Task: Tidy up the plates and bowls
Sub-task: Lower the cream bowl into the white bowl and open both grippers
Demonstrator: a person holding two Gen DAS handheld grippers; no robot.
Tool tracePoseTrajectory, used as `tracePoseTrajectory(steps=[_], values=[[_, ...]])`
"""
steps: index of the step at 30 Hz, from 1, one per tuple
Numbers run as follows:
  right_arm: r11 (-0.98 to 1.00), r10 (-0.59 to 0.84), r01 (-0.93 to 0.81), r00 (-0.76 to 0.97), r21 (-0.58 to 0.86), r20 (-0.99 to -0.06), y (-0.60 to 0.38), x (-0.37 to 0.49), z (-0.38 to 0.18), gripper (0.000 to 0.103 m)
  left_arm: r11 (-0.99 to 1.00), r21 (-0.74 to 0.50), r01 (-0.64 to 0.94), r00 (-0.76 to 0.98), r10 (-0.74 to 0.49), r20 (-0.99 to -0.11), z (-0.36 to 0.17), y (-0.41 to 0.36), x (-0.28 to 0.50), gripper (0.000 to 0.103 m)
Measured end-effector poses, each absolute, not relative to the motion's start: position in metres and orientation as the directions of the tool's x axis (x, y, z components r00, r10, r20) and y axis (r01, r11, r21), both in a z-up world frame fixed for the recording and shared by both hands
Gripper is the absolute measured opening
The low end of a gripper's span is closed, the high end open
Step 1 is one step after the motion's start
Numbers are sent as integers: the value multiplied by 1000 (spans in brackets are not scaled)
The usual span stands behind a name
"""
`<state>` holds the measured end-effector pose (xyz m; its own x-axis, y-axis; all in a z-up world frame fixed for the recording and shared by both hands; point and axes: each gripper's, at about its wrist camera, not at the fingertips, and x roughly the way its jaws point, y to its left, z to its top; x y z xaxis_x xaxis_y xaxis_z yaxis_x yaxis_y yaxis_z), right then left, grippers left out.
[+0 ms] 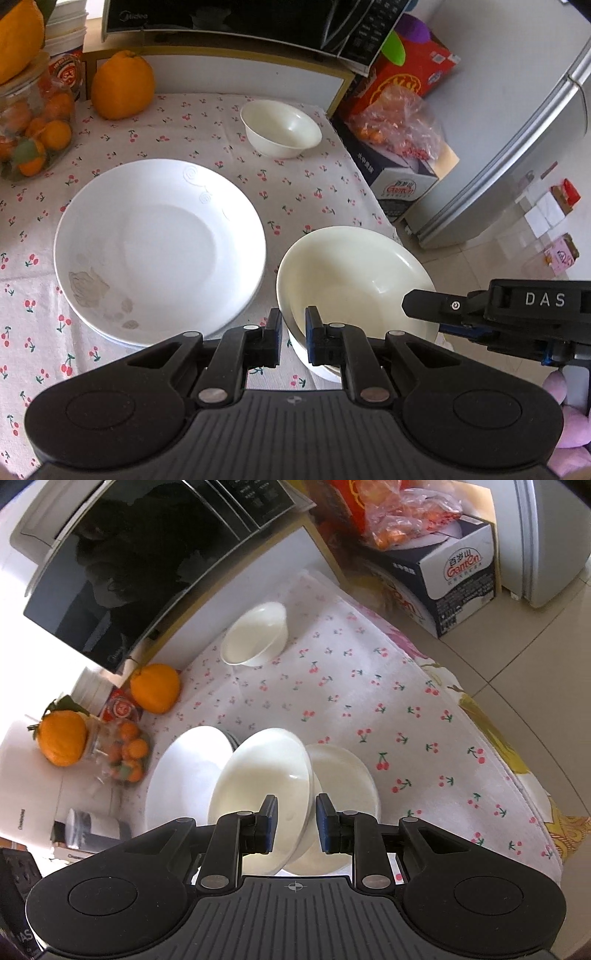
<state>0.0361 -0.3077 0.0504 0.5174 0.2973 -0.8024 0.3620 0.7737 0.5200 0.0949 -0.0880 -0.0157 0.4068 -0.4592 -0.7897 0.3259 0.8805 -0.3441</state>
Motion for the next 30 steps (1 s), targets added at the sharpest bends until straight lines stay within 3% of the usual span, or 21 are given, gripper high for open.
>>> tracePoseTrajectory(steps=[30], values=[[822, 252, 377, 432, 427, -866, -306, 43, 24, 25, 891, -273, 362, 379, -408, -831, -35, -107, 91, 14]])
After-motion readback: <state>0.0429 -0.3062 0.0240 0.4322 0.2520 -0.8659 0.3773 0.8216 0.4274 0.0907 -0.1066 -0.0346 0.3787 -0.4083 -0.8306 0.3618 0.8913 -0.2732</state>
